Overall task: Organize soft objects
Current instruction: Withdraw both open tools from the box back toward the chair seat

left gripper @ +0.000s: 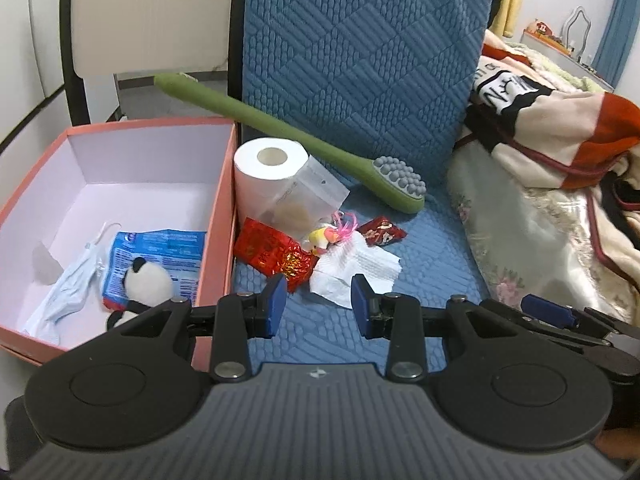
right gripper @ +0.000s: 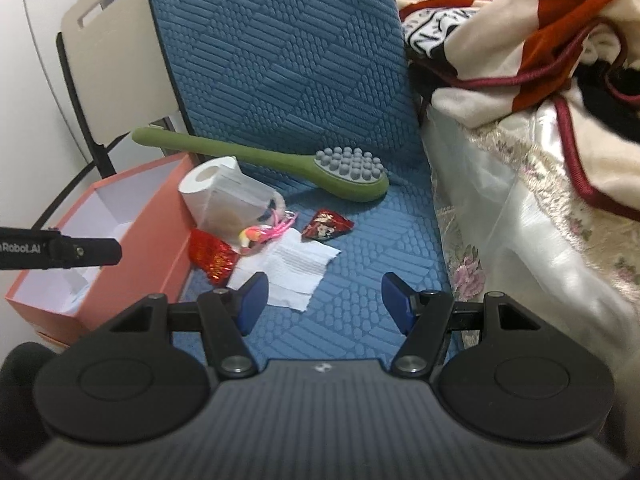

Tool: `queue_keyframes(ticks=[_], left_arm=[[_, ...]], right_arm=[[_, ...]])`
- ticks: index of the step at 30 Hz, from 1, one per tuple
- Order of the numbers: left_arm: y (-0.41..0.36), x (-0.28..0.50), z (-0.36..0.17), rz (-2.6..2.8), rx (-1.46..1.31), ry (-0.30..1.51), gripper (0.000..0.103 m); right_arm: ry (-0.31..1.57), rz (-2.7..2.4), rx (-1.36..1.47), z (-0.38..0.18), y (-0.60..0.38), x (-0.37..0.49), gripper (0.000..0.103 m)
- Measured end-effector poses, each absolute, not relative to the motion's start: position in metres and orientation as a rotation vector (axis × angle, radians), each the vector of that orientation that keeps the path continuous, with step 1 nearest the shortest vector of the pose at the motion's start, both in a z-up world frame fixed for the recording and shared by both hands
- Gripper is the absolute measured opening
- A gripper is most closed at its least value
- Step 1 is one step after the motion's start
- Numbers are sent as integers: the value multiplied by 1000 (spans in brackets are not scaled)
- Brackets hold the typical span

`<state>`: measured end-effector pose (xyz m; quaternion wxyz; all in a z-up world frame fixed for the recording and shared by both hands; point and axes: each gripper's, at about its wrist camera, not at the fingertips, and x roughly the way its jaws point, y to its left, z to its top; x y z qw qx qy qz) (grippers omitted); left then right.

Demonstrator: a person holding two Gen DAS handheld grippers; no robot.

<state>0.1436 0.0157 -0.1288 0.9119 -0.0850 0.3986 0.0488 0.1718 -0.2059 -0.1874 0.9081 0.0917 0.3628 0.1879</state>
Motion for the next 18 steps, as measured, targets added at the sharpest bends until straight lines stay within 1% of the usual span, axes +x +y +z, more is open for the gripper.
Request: queue_keyframes(ticks=[7, 18], left_arm=[[9, 173, -151, 108, -167, 822, 41], [9, 215, -191, 129, -178, 826, 41]], right_arm=[[751, 411, 218, -214, -199, 197, 65], [746, 455, 226, -237, -189, 235, 65]])
